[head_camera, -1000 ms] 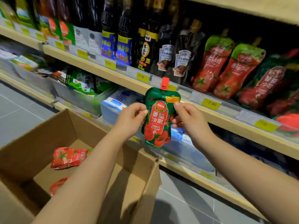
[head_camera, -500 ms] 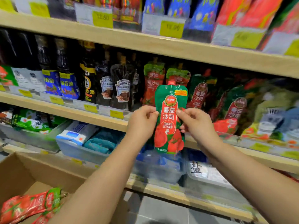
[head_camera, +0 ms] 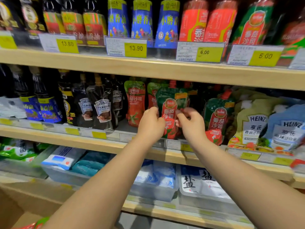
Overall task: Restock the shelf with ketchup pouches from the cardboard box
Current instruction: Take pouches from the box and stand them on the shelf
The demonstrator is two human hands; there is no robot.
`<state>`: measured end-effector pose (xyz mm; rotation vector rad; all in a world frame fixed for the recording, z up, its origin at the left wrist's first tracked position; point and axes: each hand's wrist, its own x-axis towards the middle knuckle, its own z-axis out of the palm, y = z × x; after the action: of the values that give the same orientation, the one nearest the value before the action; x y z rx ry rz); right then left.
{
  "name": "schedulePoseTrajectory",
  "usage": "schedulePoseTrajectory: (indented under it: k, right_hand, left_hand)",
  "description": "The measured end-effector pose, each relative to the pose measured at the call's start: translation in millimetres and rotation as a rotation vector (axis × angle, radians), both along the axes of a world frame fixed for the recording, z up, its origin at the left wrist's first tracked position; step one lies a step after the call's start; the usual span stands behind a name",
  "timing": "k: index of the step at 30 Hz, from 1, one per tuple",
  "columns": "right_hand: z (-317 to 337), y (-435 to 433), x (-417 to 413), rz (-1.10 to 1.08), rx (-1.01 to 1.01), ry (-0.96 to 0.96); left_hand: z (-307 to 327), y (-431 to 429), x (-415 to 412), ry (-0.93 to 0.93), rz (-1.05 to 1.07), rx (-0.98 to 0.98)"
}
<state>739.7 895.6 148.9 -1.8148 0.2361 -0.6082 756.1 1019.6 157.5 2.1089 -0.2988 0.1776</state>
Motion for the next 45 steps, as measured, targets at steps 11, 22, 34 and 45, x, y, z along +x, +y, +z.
schedulePoseTrajectory:
  k: [11, 22, 34, 45]
  right_hand:
    - [-30, -11, -6, -0.088, -0.214, 0.114]
    - [-46, -30, -33, -0.084, -0.339, 0.154]
    - [-34, 3, -33, -0.063, -0.257, -0.080]
    - [-117, 163, -19, 0.300, -0.222, -0.002]
  left_hand:
    - [-35, -1, -4, 0.085, -0.076, 0.107]
    - [-29, -33, -19, 0.020, -0.133, 0.238]
    - [-42, -9, -12, -0.045, 0.047, -0.087]
    - [-153, 163, -20, 0.019, 0.513, -0.372]
